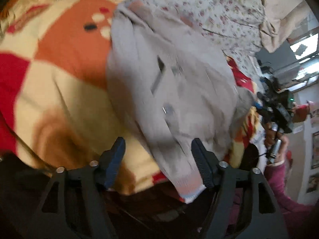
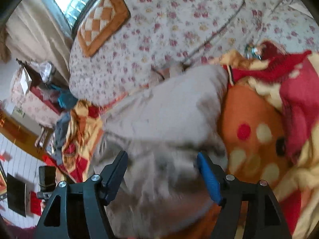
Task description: Fold large clothes
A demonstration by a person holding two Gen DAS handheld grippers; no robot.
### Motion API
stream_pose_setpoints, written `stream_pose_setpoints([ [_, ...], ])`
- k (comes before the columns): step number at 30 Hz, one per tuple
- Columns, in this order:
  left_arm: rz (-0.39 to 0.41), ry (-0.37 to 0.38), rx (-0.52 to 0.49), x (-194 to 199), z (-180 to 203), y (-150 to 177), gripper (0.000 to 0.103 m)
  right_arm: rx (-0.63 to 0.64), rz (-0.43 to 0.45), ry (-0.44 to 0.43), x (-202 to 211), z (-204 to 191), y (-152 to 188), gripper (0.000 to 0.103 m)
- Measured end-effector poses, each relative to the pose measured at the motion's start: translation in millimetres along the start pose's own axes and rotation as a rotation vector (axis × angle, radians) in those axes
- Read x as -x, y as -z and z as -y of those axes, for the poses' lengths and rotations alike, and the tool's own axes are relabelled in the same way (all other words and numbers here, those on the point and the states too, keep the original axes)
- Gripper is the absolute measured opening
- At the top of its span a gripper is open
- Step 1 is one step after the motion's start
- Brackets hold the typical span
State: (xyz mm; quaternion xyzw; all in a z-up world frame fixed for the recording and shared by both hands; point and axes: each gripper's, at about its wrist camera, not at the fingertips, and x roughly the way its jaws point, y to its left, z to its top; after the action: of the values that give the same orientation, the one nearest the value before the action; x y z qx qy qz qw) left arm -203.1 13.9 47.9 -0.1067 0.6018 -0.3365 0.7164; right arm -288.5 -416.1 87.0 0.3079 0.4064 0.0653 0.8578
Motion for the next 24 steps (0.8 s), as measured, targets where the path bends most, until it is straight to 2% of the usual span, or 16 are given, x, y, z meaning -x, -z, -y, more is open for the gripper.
stream_pose_setpoints([
  [2, -0.029, 0.032, 0.015, -9.5, 0.0, 11.9, 0.080, 0.025, -0.042, 0.015, 0.6, -2.2, 13.8, 0.069],
  [5, -0.051, 0.030, 0.022, -22.8, 2.8, 20.1, 0.080, 0.102, -0.065, 0.025, 2.1, -8.6, 28.3, 0.069],
  [9, -0.055, 0.001, -0.003, -37.6, 9.2, 25.6, 0.080, 0.171, -0.082, -0.015, 0.2, -18.5, 33.0, 0.069],
  [12, -0.071, 0.008, -0.039, -50.7, 18.8, 30.3, 0.080, 0.244, -0.118, -0.014, -6.0, -27.1, 36.3, 0.069],
  [16, -0.088, 0.002, -0.046, -65.0, 23.0, 30.6, 0.078, 0.294, -0.119, -0.012, -18.2, -25.2, 37.8, 0.069],
  [17, -0.090, 0.011, -0.056, -64.7, 23.7, 30.9, 0.066, 0.297, -0.133, 0.002, -25.3, -21.6, 38.7, 0.069],
  [18, -0.093, 0.009, -0.080, -64.4, 27.0, 30.6, 0.047, 0.295, -0.148, 0.015, -30.3, -20.5, 39.6, 0.063],
  [19, -0.086, -0.014, -0.119, -61.7, 31.4, 30.5, 0.040, 0.294, -0.159, 0.021, -33.5, -19.8, 40.8, 0.055],
  [20, -0.063, -0.035, -0.162, -55.6, 36.2, 30.1, 0.029, 0.294, -0.164, 0.018, -35.0, -18.9, 42.4, 0.035],
  [21, -0.047, -0.039, -0.186, -50.2, 39.8, 28.4, 0.024, 0.289, -0.162, 0.007, -33.4, -18.4, 43.5, 0.020],
  [24, 0.018, 0.028, -0.208, -19.1, 50.0, 10.1, 0.019, 0.259, -0.138, -0.078, -20.2, -22.2, 41.3, 0.015],
])
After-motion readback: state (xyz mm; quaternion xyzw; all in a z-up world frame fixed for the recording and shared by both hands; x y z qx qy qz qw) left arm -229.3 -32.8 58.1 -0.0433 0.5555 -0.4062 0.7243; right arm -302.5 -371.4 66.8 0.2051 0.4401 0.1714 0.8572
